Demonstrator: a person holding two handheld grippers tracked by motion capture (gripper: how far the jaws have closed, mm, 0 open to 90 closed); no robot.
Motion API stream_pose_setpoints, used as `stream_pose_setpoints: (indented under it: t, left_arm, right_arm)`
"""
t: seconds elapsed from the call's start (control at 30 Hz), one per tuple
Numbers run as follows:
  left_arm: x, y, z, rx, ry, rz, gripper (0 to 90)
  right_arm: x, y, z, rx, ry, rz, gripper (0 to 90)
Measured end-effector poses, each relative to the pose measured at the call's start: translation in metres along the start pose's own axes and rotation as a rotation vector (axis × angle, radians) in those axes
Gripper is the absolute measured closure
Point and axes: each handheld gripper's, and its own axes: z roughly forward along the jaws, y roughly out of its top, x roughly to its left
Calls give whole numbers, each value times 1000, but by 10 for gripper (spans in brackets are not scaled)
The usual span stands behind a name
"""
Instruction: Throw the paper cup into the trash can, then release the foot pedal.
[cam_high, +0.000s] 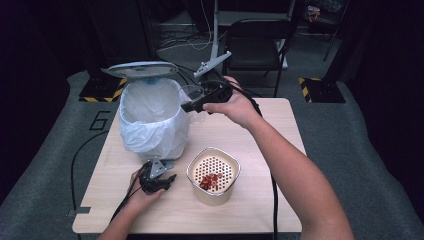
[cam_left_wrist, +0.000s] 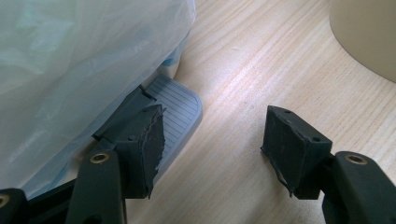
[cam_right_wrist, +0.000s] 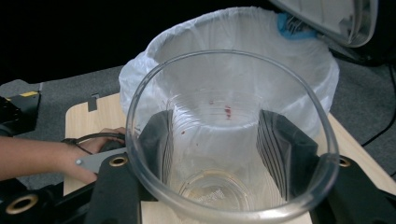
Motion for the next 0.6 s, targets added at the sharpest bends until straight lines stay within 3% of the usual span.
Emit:
stream_pose_setpoints:
  t: [0.07,0.3,0.6]
  left_arm:
    - [-1,-1,1,-19,23,-2,383]
    - [-1,-1,2,-19,23,-4,384]
    - [-1,-1,2,-20,25,-3,384]
  right_arm:
    - [1,8,-1,-12,-10,-1,463]
    - [1,24,2,-39,-36,5,461]
    - [2,40,22,-52,-34,24,454]
